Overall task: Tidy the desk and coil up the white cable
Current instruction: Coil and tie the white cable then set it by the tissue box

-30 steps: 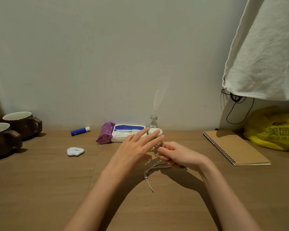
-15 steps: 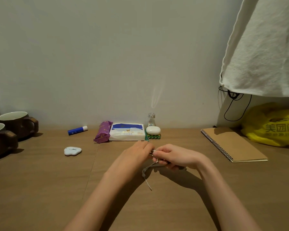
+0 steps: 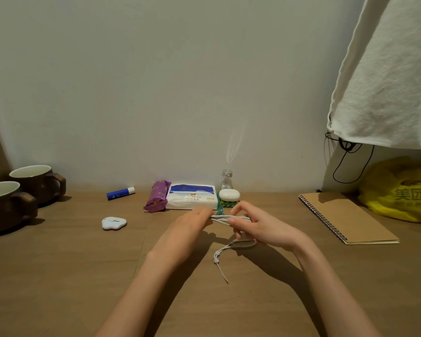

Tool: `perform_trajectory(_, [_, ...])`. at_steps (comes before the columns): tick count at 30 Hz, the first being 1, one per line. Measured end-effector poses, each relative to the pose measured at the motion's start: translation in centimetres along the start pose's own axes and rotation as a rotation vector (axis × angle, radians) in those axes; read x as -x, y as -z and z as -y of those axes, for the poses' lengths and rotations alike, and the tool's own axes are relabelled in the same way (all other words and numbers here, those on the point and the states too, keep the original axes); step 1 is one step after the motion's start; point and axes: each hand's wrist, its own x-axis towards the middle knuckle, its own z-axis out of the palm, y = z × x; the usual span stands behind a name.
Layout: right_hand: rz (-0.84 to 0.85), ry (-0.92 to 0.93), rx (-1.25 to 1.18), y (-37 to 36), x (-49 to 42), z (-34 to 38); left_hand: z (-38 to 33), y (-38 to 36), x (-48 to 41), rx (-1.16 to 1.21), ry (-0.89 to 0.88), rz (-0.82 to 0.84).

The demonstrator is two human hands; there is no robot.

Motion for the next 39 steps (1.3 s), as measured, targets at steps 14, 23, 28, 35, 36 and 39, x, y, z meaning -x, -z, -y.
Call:
perform_trajectory(14, [0.031,0.127,0.008,0.3,0.4,-0.1,-2.3,1.5,0.4,0.445,0.050,0.259])
perform_trajectory(23, [0.035,0.144,-0.010,0.6,0.1,-0.5,-2.6,1.6,0.1,0.444,0.061,0.323])
perform_trajectory(28, [-0.113,0.164,-0.069,0.5,-0.2,-0.4,-2.7,1.6,0.1,0.448,0.111,0.221])
perform_trajectory(35, [-0.362,0.003,-0.045,0.9,-0.7,-1.5,-1.4,2.0,0.0,0.463,0.265,-0.056])
perform_trajectory(36, [-0.380,-0.023,-0.040,0.8,-0.9,-1.8,-0.9,2.1,-0.1,0.475,0.304,-0.101])
perform_trajectory(39, [-0.174,-0.023,0.104,-0.1,-0.9,-2.1,0.0,2.0,-0.1,0.504,0.405,-0.187])
